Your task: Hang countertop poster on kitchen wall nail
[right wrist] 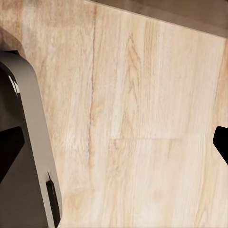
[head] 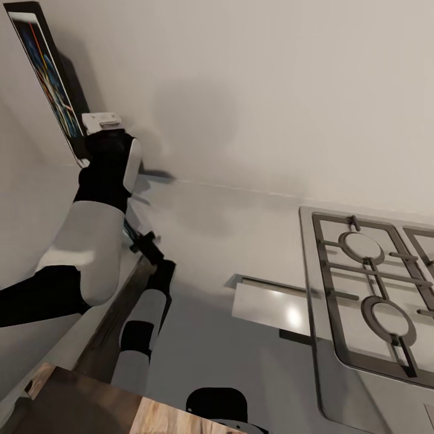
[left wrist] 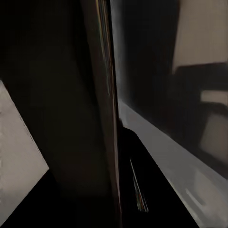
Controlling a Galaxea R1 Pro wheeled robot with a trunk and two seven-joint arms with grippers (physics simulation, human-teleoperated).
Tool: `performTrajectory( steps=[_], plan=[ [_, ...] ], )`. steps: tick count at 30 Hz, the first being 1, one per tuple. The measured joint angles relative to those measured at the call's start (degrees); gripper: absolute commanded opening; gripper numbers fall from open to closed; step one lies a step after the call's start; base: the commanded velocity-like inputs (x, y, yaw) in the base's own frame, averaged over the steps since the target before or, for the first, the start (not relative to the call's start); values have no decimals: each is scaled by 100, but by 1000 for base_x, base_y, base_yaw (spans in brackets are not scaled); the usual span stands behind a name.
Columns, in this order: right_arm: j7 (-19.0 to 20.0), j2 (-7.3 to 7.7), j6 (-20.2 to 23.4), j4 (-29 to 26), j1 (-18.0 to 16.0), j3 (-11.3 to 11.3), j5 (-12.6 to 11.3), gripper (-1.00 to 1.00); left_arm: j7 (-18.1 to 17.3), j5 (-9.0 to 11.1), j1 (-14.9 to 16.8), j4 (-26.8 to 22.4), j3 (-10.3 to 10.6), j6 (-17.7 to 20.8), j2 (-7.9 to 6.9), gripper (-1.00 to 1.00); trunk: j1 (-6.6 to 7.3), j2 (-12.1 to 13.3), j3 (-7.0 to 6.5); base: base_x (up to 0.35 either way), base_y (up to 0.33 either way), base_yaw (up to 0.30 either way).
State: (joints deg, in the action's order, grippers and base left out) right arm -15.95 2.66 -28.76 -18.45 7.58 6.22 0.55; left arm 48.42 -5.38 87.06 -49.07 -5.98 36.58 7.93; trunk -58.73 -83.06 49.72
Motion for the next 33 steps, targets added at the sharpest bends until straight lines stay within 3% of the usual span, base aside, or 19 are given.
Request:
performTrajectory(
  steps=[11, 13, 33],
  plan=[
    [0, -1, 0, 0, -2, -3, 0, 100, 4, -47, 0, -342, -43, -17, -7, -100, -2, 0, 0, -55, 0, 0],
    [0, -1, 0, 1, 2, -7, 0, 100, -19, -65, -1, -390, -55, -7, -69, -100, -2, 0, 0, -190, 0, 0],
    [0, 6, -1, 6, -2, 4, -4, 100, -21, -64, -1, -400, -56, -7, -70, -100, -4, 0, 0, -321, 0, 0]
  ],
)
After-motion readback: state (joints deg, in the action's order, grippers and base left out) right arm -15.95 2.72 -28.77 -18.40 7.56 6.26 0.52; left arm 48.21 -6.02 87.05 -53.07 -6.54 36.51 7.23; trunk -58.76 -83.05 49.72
